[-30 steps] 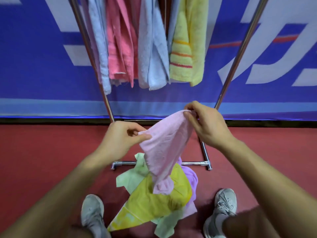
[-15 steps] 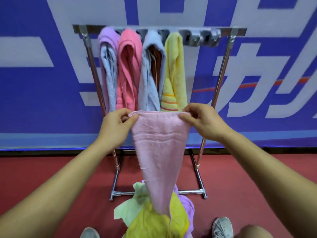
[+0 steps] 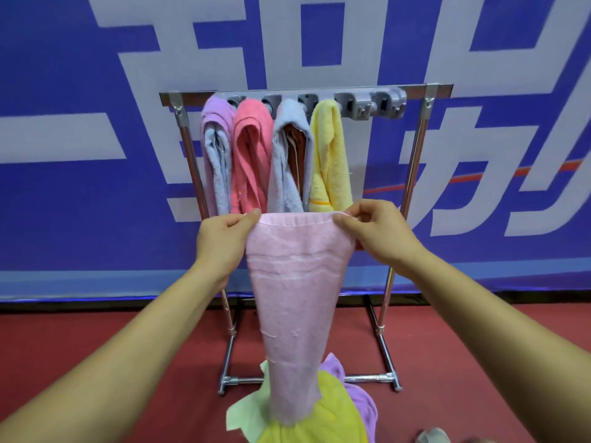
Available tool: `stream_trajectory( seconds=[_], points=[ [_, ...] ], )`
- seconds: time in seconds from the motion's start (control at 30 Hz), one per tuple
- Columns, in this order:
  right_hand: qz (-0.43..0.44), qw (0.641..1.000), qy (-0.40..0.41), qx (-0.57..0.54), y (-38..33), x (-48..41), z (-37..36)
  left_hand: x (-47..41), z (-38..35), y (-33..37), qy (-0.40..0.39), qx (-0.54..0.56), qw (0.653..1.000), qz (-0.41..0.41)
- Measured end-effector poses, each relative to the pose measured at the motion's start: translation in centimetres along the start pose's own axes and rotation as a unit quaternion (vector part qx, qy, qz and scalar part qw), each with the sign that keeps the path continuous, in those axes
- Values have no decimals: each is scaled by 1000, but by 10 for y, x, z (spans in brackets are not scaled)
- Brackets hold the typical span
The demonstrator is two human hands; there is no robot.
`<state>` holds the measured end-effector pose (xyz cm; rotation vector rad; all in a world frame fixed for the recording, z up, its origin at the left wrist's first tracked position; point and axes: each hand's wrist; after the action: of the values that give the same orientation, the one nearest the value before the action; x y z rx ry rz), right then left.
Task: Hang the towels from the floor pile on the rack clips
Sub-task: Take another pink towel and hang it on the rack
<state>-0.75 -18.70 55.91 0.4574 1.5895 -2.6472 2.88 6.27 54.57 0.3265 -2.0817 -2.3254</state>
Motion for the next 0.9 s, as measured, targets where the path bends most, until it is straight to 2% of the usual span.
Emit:
stream_trajectory(
  seconds=[0.17,0.4,0.6,0.73,0.9],
  points=[
    [-74,993,11,-91,-5,9,-11,13,-9,1,19,44,998,47],
    [-88,986,-3,-139,-23,16,-33,44,-42,15,-14,130,988,84],
    [-51,996,12,-75,-34,24,-43,59,-55,14,-30,169,982,83],
    [-47,997,22,-63,-36,27,-42,68,-60,16,-39,152,986,63],
    [-13,998,51,-23,-42,37,-46,69,-51,21,-139,192,968,80]
  ],
)
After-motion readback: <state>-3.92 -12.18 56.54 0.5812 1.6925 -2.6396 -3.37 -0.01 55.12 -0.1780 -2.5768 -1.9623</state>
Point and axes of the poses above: each hand's wrist, its own x-axis away from the middle knuckle, its own z-axis out of the back of the hand, y = z × x, and after that the axes turned 2 degrees about x, right-handed
